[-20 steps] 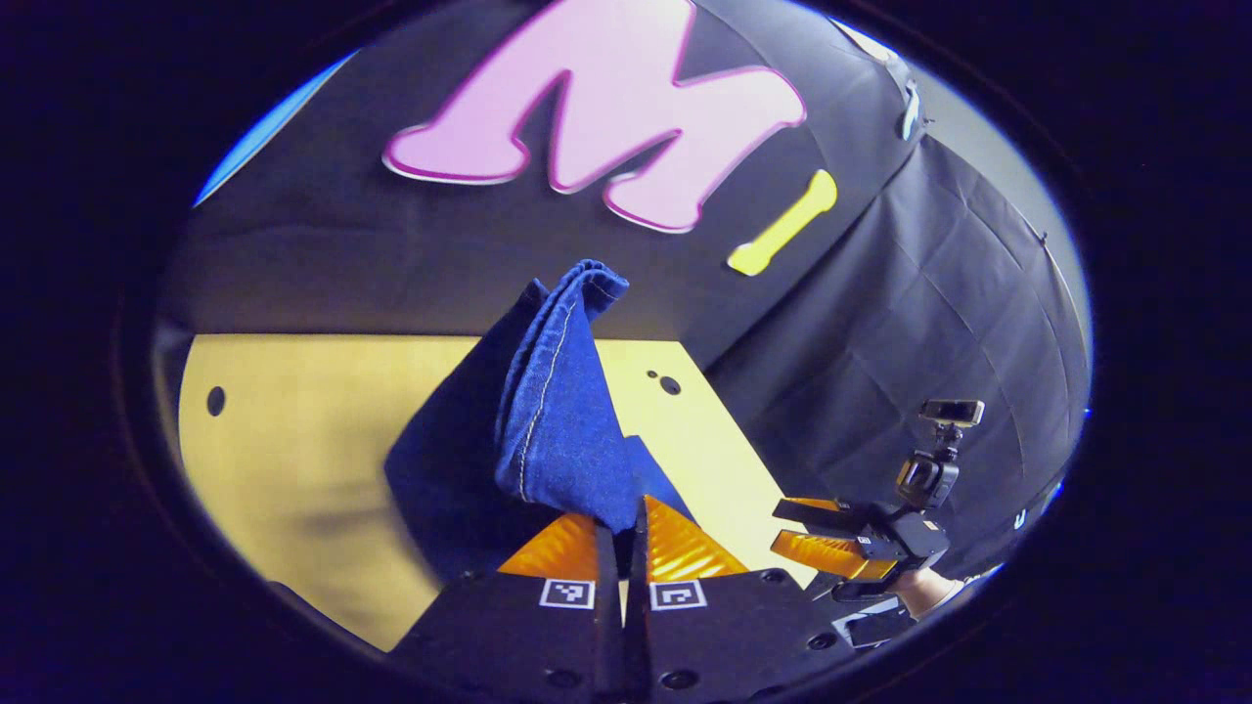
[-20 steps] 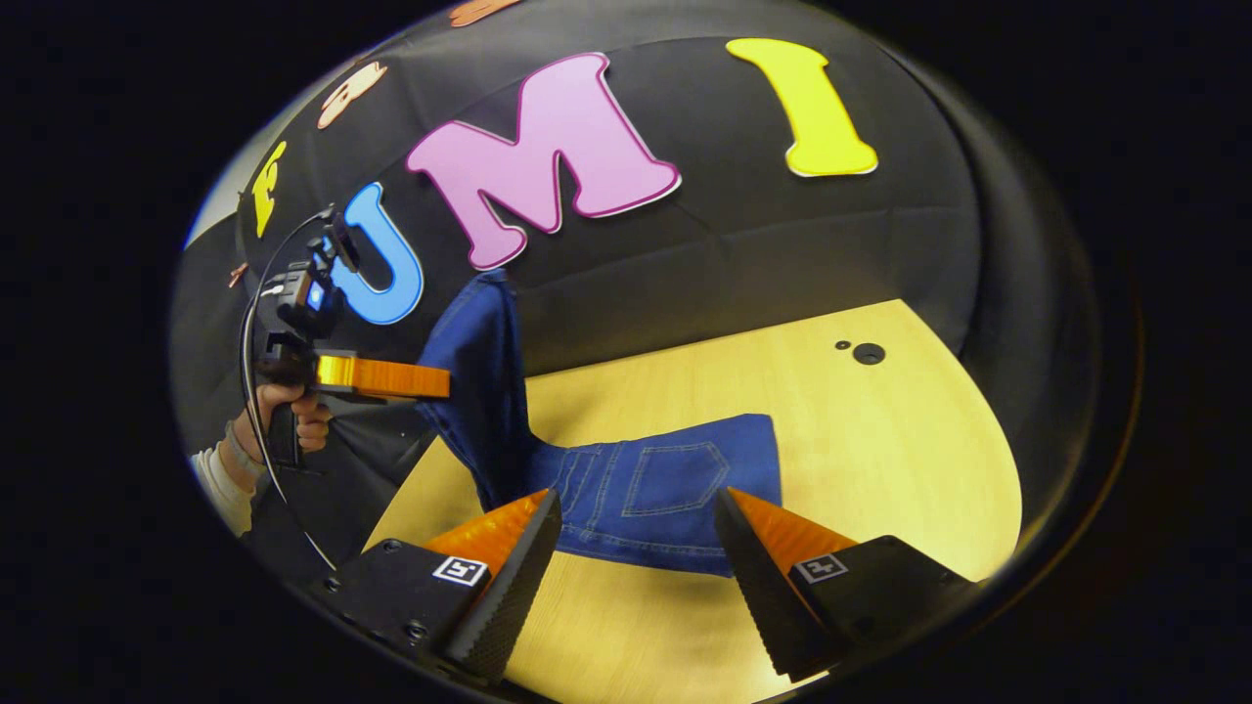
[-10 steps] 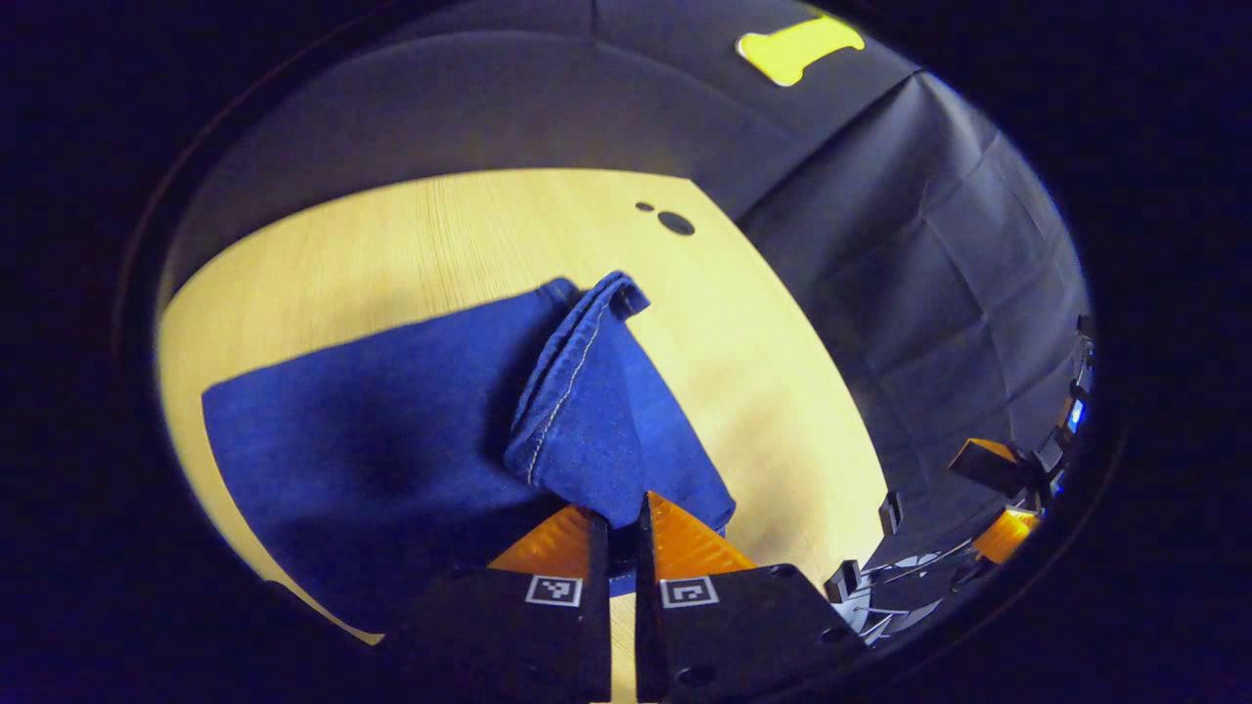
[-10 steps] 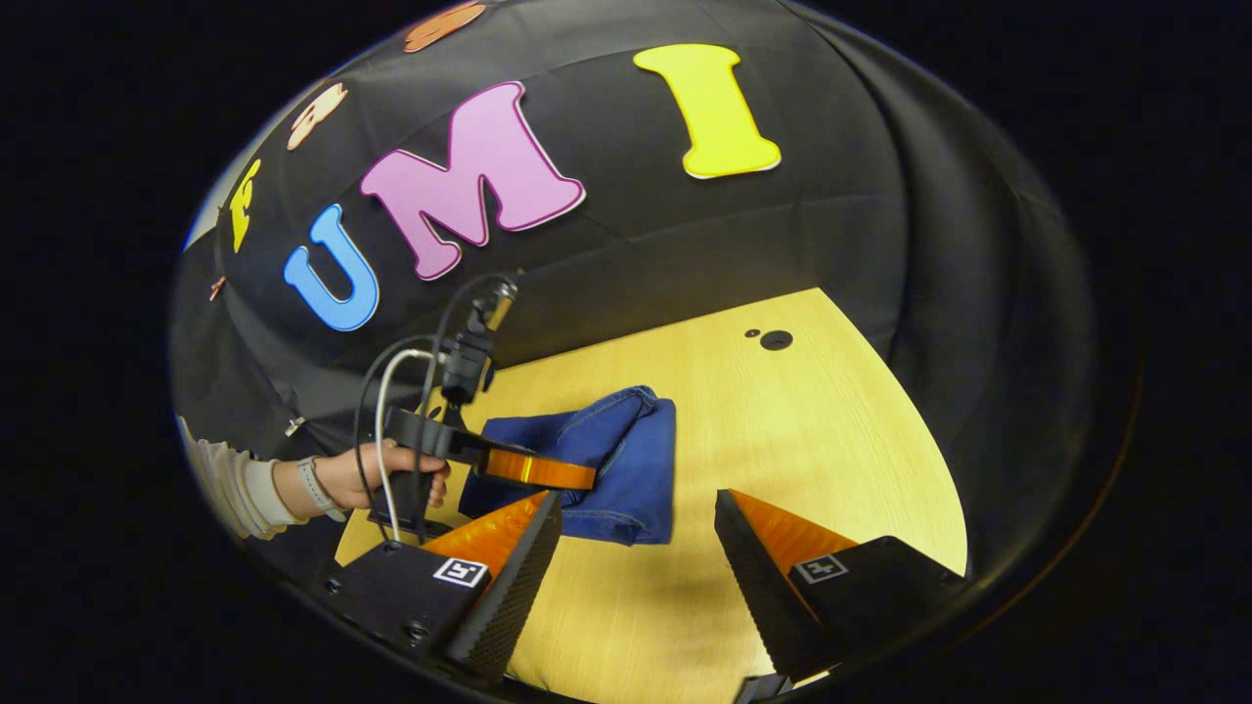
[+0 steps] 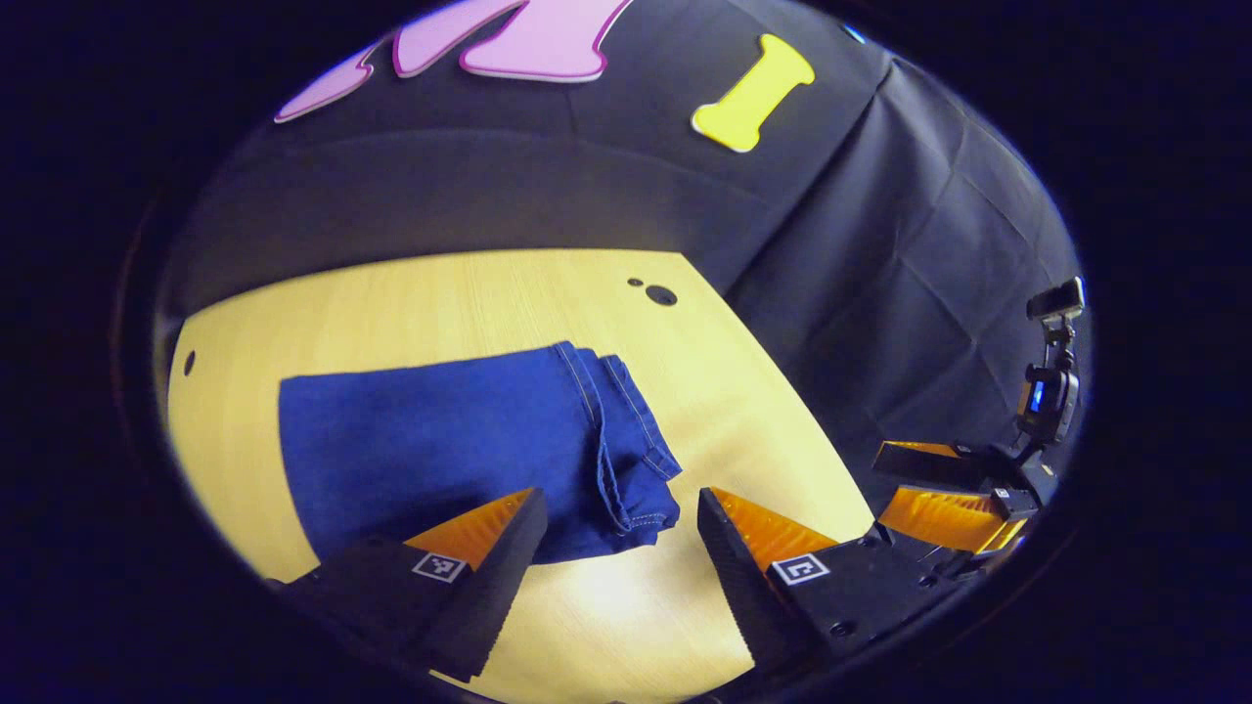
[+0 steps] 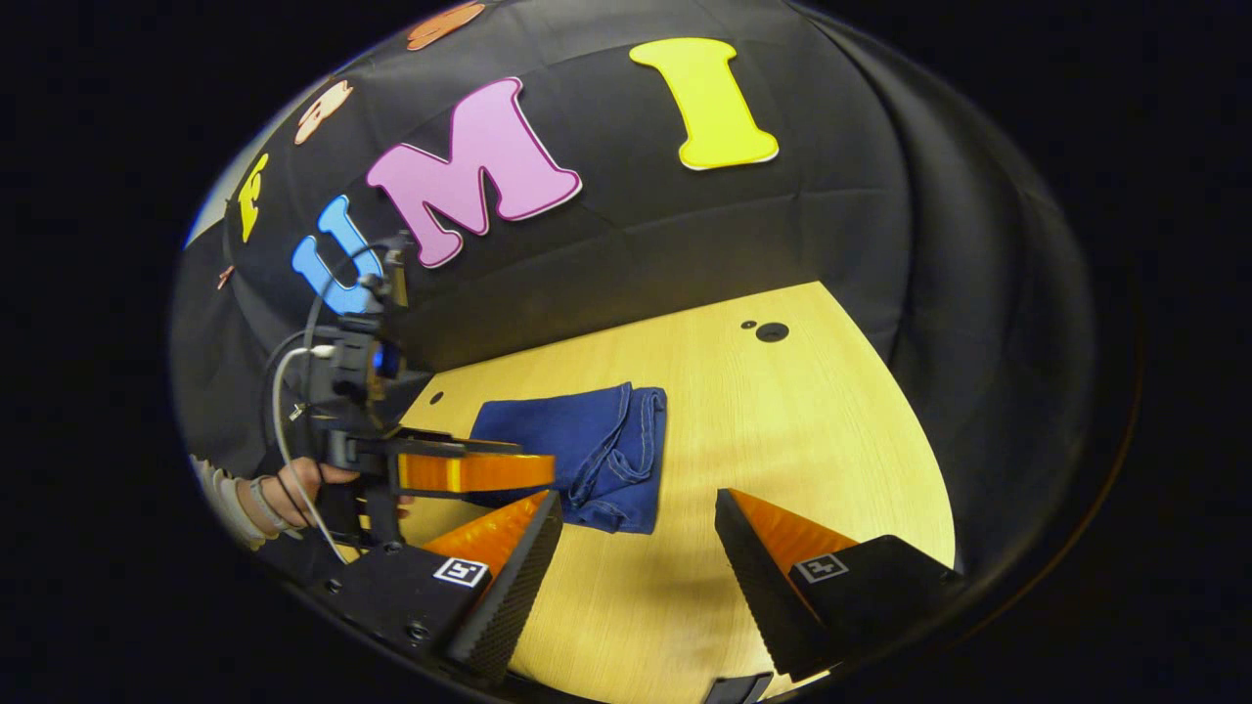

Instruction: Grasp the waist and the cuffs of the jeans and fold them to make the two legs overlap; first hold the waist and fold one-third of the jeans toward the cuffs, then hold the cuffs and fold the remaining one-third in the same direction to finish folding.

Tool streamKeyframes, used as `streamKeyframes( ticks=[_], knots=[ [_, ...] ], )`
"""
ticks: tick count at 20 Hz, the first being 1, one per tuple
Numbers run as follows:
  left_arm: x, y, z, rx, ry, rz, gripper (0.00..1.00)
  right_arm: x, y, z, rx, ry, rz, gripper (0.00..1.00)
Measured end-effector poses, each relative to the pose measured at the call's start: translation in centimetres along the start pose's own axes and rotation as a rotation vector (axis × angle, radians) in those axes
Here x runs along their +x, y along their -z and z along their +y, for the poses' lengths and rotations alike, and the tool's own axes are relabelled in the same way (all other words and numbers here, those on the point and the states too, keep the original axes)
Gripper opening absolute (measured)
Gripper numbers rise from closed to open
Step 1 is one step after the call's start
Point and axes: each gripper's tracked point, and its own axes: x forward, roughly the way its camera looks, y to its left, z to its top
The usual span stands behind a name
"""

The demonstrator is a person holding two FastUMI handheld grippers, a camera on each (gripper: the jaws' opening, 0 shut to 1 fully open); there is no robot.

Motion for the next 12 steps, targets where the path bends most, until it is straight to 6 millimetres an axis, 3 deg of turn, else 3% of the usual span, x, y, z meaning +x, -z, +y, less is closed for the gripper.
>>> streamKeyframes(
  ticks=[4,7,12],
  knots=[
    [-10.8,-1.4,1.6,0.044,-0.063,-0.234,0.97,-3.3,-2.5,3.3,-0.091,0.014,-0.109,0.97],
    [-18.4,0.0,2.7,0.011,-0.121,-0.385,0.97,-7.2,-4.3,6.7,-0.196,0.050,-0.212,0.97],
    [-29.7,3.0,2.8,0.001,-0.208,-0.606,0.96,-14.4,-6.5,14.9,-0.327,0.060,-0.394,0.96]
  ],
)
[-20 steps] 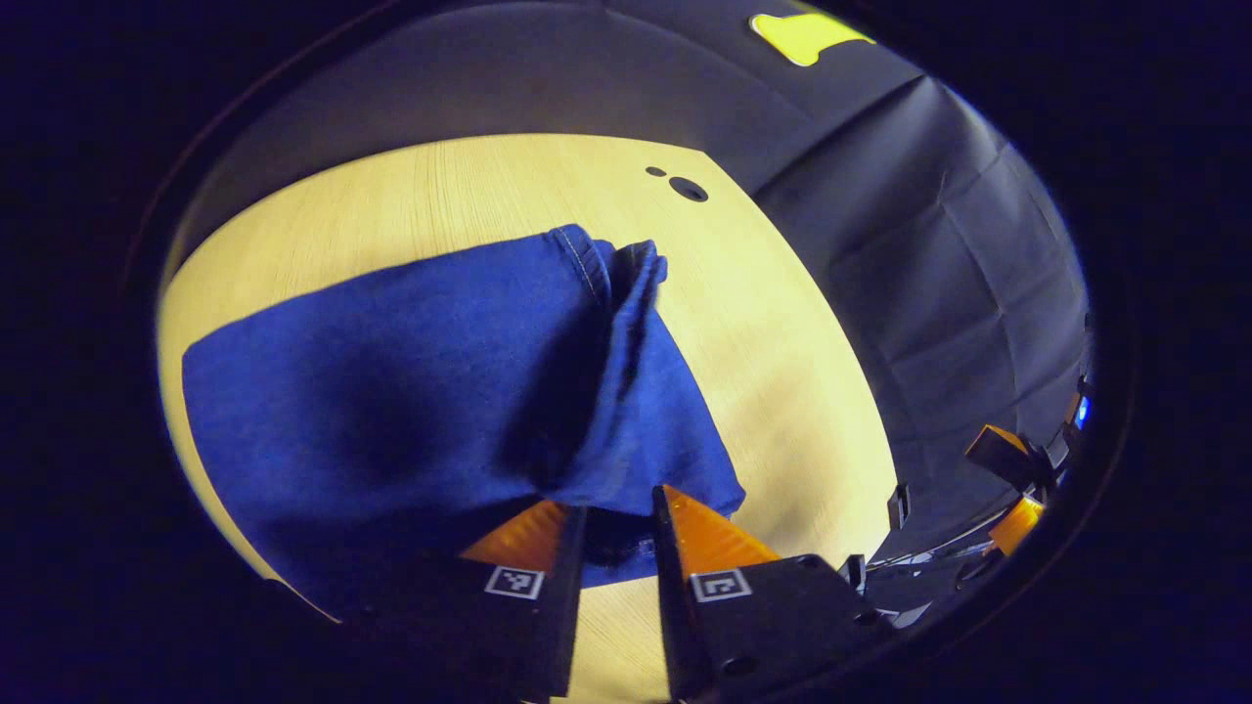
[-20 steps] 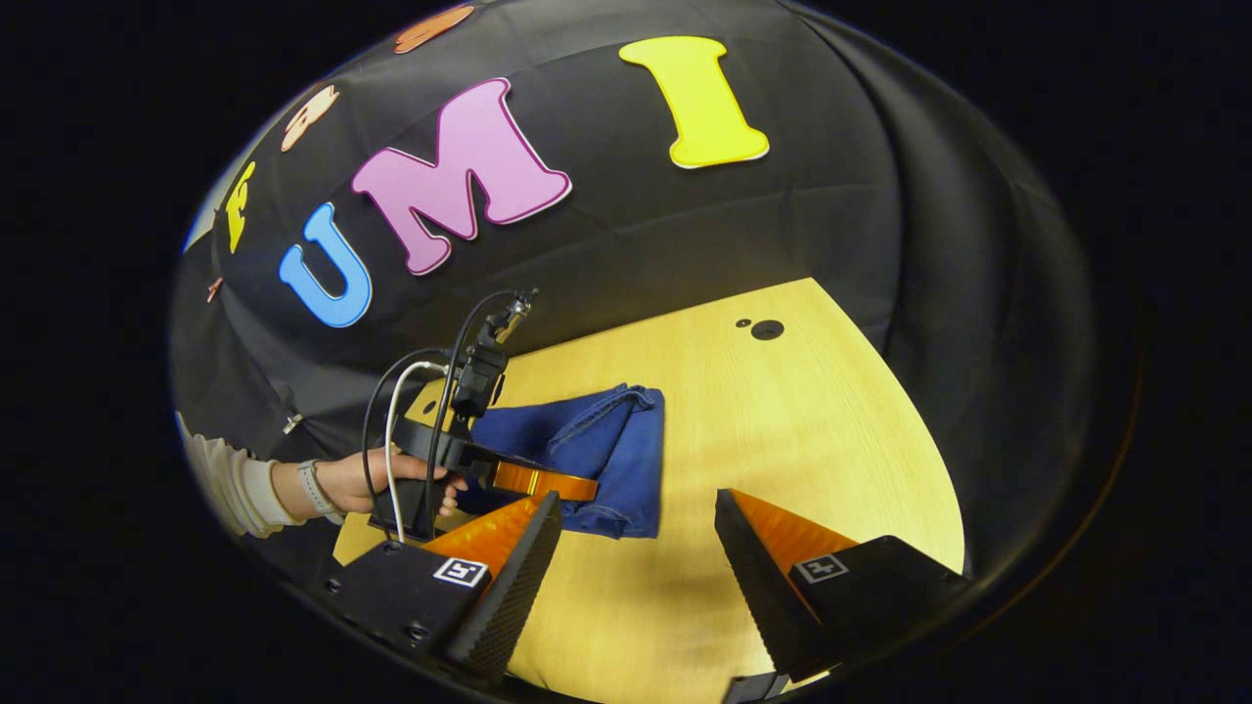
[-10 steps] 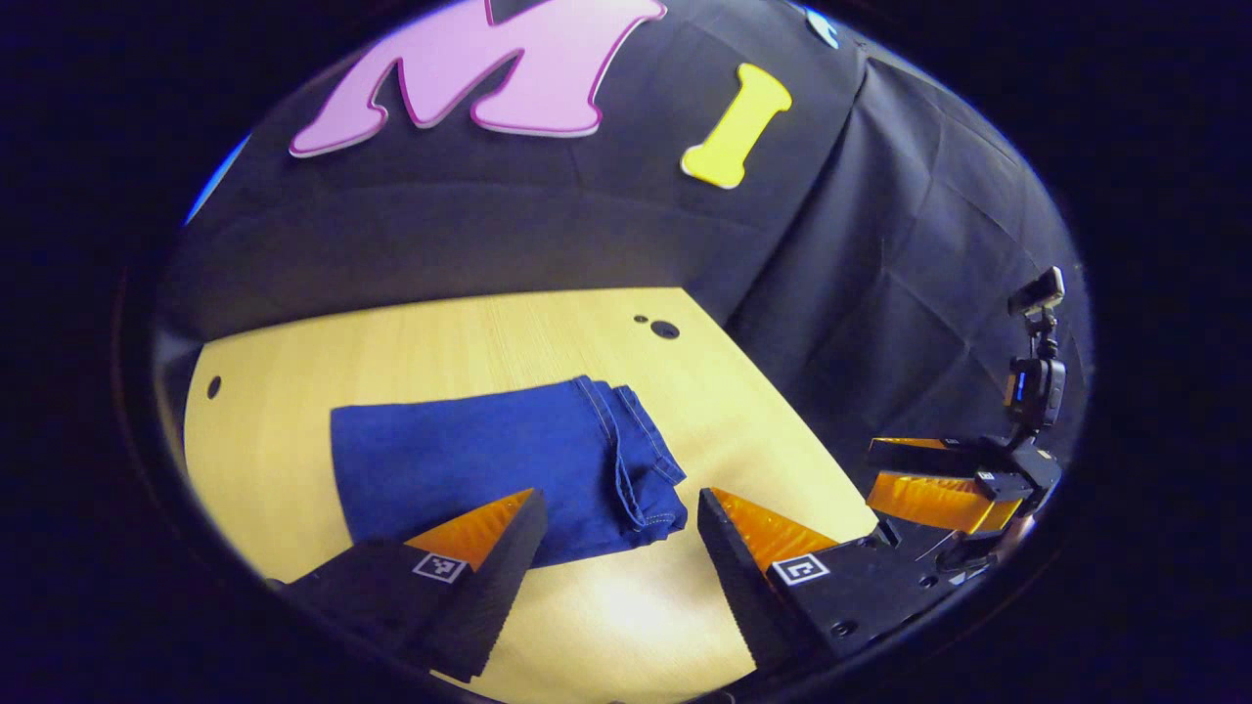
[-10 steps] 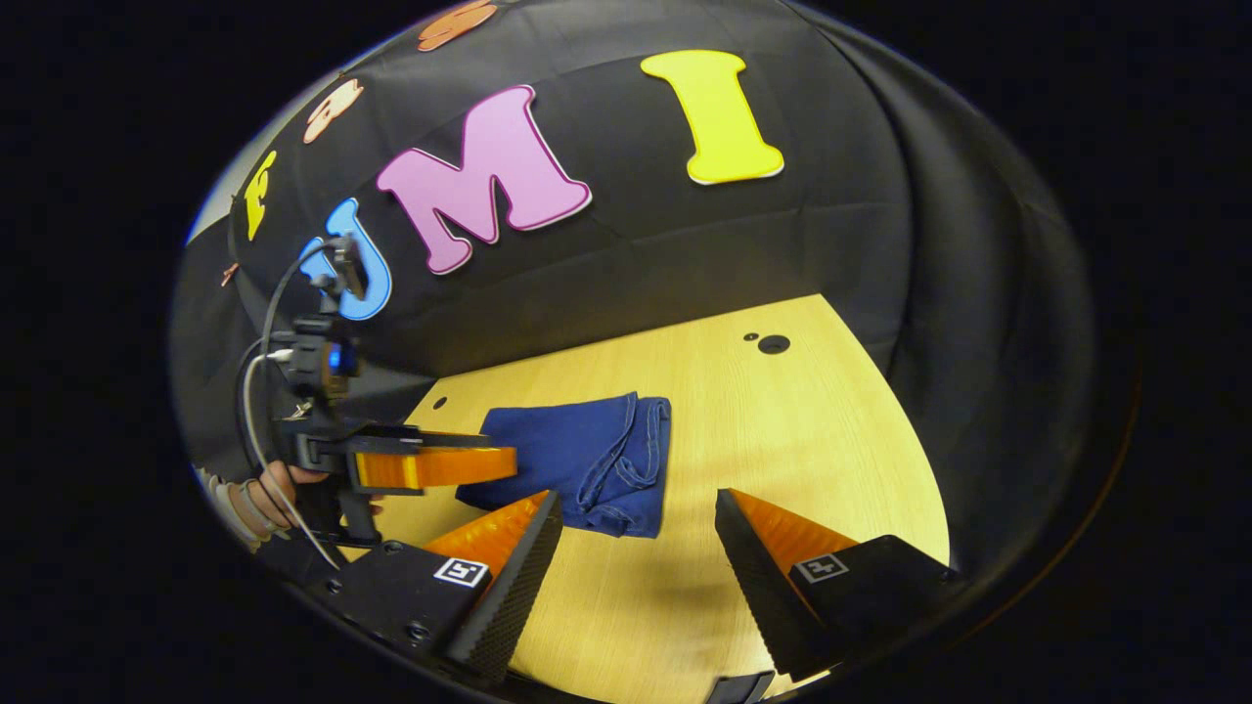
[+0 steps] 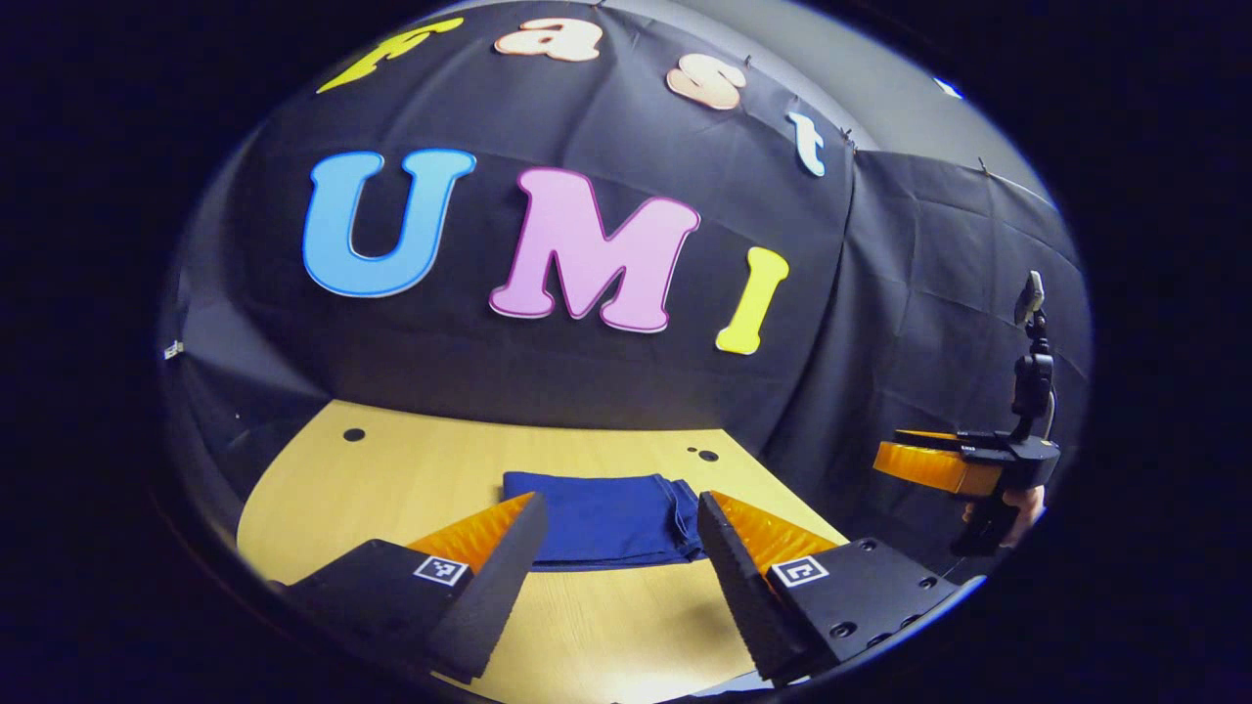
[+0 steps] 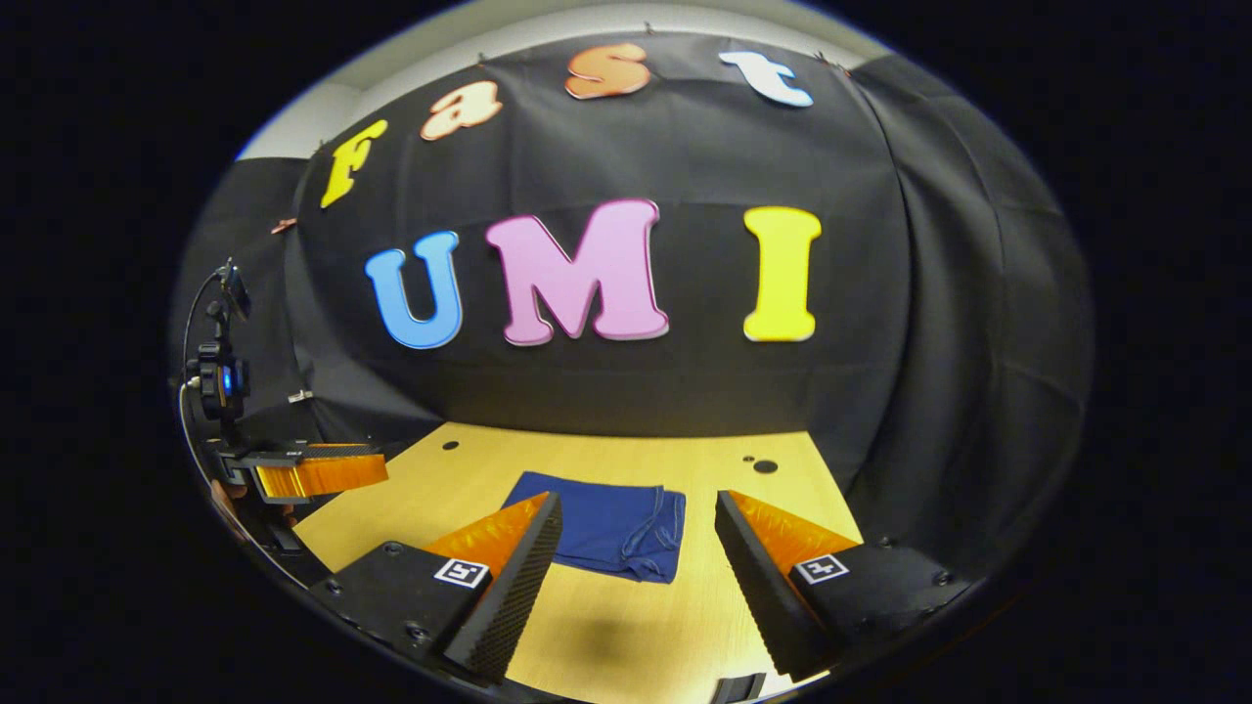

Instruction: Grasp the waist and the cuffs of the jeans and fold them to make the two legs overlap; first hold the waist and fold one-third of the jeans toward the cuffs, then hold the cuffs and fold the remaining one-third in the same direction to finish folding.

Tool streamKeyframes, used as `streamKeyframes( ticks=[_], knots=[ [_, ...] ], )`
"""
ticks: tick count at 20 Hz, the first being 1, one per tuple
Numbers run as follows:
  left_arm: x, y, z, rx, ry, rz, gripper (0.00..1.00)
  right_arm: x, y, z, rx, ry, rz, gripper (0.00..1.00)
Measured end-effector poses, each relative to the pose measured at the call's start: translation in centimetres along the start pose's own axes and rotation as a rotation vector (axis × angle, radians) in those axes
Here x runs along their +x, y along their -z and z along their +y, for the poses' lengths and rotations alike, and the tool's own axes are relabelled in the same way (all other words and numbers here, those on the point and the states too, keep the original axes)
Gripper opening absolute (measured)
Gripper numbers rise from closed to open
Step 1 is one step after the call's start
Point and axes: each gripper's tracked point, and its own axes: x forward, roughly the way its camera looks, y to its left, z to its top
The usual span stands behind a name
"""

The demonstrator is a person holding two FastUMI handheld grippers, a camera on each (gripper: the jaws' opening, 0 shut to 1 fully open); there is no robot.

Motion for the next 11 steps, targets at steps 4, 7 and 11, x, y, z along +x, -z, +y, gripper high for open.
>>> streamKeyframes(
  ticks=[4,7,11],
  knots=[
    [-3.3,-1.3,-1.6,0.000,-0.007,-0.114,0.97,-4.8,-4.6,2.6,-0.032,0.063,-0.132,0.96],
    [-6.1,-4.0,-2.4,0.018,0.001,-0.172,0.96,-7.2,-7.1,3.2,-0.001,0.078,-0.191,0.96],
    [-7.8,-5.6,-3.2,0.069,-0.022,-0.233,0.96,-8.6,-8.2,1.5,0.008,0.134,-0.229,0.92]
  ],
)
